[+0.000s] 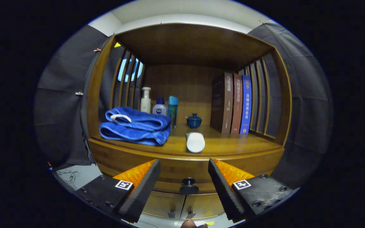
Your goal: Pull open the drawer, take out the items inside it, and place them on the countertop above the cabinet.
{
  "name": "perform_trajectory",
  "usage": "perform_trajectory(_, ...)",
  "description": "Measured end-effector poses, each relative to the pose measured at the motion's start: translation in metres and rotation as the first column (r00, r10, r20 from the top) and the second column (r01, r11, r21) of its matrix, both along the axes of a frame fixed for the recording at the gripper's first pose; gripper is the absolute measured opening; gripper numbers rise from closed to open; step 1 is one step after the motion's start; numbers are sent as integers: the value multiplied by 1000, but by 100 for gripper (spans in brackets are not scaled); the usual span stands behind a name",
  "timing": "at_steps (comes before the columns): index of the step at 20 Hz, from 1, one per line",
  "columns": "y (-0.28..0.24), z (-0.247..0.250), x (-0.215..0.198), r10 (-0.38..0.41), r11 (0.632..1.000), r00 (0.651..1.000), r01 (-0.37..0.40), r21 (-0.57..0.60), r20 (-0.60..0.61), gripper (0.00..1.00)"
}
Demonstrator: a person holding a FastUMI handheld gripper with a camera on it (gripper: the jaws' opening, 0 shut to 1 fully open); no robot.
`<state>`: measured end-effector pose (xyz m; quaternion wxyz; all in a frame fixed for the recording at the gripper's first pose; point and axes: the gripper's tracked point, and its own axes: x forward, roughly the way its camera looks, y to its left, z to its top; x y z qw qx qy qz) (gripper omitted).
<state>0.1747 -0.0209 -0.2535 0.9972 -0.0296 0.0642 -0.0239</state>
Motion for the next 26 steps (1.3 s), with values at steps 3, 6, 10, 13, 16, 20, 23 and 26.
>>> perform_trajectory(3, 9, 54, -16, 29, 999, 998, -31, 29, 56, 98)
perform_trajectory(6, 13, 110, -32, 47, 998, 991, -53, 39, 124, 98)
perform_trajectory(10, 25, 156, -59, 84, 994, 987, -93, 62, 135, 98)
perform_trajectory(13, 32, 169, -75, 118, 986, 988, -128, 102, 101, 98)
perform_trajectory(16, 24, 181, -92, 88, 988, 989, -102, 117, 119, 98)
perform_trajectory(20, 18, 187, -109, 69, 989, 990, -84, 120, 121, 98)
perform_trajectory(23, 17, 192, -118, 70, 986, 990, -87, 145, 120, 98)
perform_trajectory(26, 15, 199, -126, 66, 986, 989, -85, 146, 130, 98)
